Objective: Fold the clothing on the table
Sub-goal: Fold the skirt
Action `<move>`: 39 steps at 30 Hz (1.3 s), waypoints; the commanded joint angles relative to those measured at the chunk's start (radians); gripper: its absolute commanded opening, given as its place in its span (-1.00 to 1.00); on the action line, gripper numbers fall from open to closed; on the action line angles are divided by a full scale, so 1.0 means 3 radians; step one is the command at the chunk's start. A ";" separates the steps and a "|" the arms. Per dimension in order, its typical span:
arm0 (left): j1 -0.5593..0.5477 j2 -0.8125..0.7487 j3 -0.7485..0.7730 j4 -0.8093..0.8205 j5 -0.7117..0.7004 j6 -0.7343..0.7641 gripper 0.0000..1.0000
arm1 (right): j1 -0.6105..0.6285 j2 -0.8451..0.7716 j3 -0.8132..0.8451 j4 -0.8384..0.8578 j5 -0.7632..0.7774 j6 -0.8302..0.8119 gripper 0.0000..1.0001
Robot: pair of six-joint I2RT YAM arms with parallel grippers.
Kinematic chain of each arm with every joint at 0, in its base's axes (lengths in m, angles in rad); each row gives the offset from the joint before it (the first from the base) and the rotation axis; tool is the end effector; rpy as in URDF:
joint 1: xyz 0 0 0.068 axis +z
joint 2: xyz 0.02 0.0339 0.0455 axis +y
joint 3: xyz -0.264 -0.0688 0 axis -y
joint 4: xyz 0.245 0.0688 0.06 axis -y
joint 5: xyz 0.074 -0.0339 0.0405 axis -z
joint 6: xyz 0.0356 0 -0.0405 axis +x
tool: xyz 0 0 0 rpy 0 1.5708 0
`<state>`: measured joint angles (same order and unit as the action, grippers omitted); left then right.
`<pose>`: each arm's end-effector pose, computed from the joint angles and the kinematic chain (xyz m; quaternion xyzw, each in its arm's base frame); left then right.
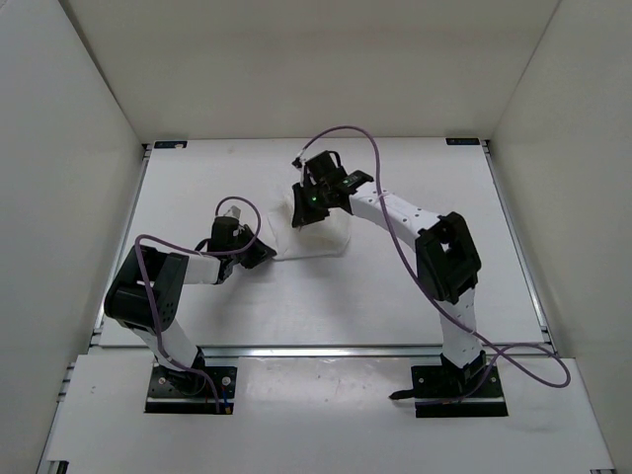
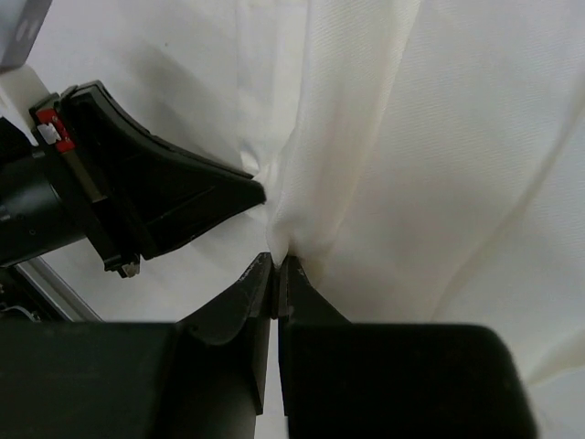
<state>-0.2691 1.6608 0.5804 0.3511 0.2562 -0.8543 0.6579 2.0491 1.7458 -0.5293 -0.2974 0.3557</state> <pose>0.2800 -0.0866 0.1163 -0.2112 0.8819 -0.3145 0.2807 0.3623 0.2932 0.2520 -0.1917 0.9038 0.2940 0.2449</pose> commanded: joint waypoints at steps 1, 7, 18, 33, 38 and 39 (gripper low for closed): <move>0.0002 -0.0029 -0.0048 0.0082 0.0117 0.0051 -1.00 | 0.0062 0.0047 0.0183 0.0082 -0.0082 0.0042 -1.00; 0.0053 -0.0039 -0.0171 0.0281 0.0225 -0.0005 -1.00 | 0.0195 0.0343 0.0398 0.0010 -0.0281 0.0082 -1.00; 0.0201 -0.0131 -0.0278 0.0435 0.0363 -0.0123 -0.51 | 0.0318 0.0748 0.1155 -0.0506 -0.0629 0.0108 -0.81; 0.0284 -0.0285 -0.0344 0.0430 0.0460 -0.0179 -0.20 | 0.0323 0.0099 0.0517 -0.0425 -0.0757 0.0052 -0.30; 0.0284 -0.0381 -0.0350 0.0226 0.0481 -0.0205 -0.14 | 0.0246 -0.0284 -0.0004 0.0126 -0.0865 0.0143 -0.03; 0.0284 -0.0427 -0.0345 0.0230 0.0501 -0.0215 -0.14 | 0.0246 -0.0392 -0.0203 0.0179 -0.0850 0.0174 0.00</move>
<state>-0.1905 1.6047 0.4801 0.4431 0.3824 -0.9138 0.7444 2.0434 1.7634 -0.5999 -0.5198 0.3920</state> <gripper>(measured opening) 0.429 0.494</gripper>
